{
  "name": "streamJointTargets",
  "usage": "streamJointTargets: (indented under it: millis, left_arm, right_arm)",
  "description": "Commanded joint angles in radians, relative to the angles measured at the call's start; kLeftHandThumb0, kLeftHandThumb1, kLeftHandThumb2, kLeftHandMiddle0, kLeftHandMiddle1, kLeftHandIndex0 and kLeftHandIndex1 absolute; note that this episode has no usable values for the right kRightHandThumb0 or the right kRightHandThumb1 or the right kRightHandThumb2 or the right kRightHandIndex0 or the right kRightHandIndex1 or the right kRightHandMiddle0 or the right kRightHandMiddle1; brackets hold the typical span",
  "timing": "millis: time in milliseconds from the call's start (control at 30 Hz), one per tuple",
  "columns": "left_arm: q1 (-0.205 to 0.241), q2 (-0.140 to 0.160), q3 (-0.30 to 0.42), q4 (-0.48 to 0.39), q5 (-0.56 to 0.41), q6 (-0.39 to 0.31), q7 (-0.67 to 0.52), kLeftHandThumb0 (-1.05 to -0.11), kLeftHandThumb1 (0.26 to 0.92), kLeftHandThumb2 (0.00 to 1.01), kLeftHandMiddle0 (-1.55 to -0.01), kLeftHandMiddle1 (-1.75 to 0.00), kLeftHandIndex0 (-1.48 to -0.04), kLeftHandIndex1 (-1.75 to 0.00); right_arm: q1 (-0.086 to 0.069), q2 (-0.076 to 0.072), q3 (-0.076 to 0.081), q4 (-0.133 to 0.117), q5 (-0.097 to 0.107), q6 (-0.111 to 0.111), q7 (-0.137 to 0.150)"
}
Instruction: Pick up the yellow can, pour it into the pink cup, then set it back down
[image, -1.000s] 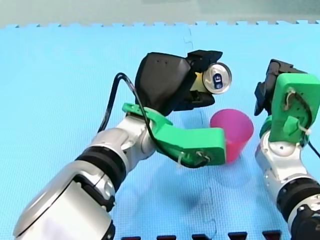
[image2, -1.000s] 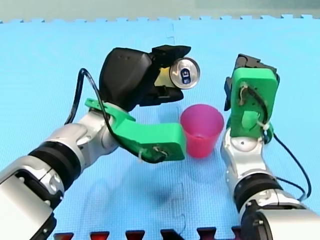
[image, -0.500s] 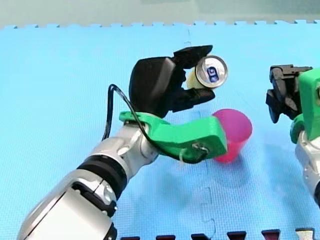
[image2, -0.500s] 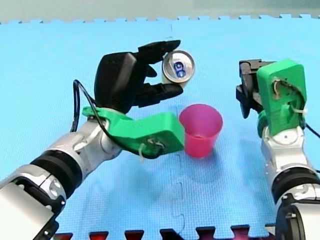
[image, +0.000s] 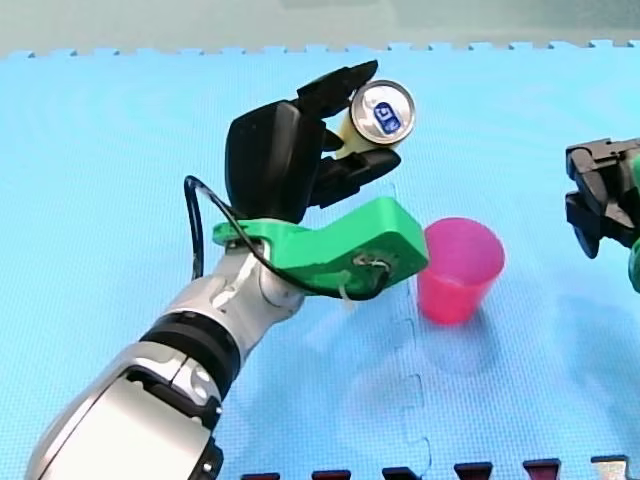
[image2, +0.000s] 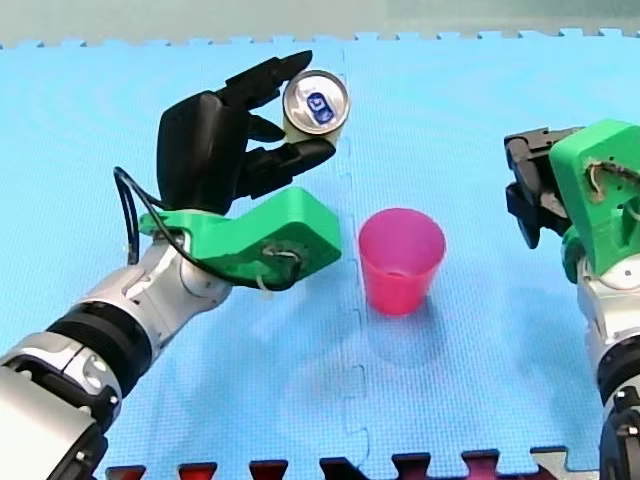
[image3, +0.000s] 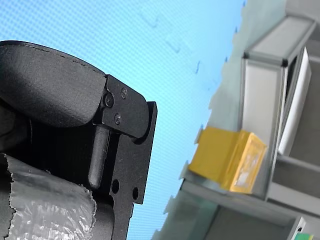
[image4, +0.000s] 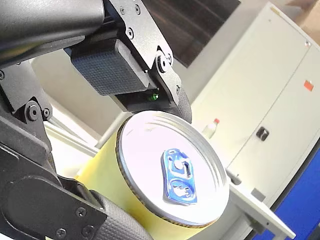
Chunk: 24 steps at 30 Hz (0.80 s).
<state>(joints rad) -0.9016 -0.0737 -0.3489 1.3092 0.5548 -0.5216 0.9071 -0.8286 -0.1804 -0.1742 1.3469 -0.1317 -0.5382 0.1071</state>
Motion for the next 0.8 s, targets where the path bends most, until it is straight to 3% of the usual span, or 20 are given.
streamJointTargets:
  millis: [0, 467, 767]
  left_arm:
    - [0.003, 0.002, 0.020, -0.002, -0.017, -0.017, 0.015, -0.388, 0.823, 0.00, -1.27, -0.36, -1.20, 0.00]
    - [0.075, 0.032, 0.129, 0.000, -0.116, -0.114, -0.032, -0.394, 0.824, 0.00, -1.27, -0.39, -1.19, 0.00]
    - [0.138, 0.037, 0.204, -0.012, -0.192, -0.168, -0.117, -0.413, 0.840, 0.00, -1.25, -0.31, -1.18, 0.00]
  right_arm:
    - [0.005, -0.007, 0.001, 0.000, 0.000, 0.000, -0.002]
    - [0.005, -0.011, 0.016, -0.001, -0.010, 0.010, -0.023]
    - [0.012, -0.013, 0.027, -0.001, -0.015, 0.010, -0.036]
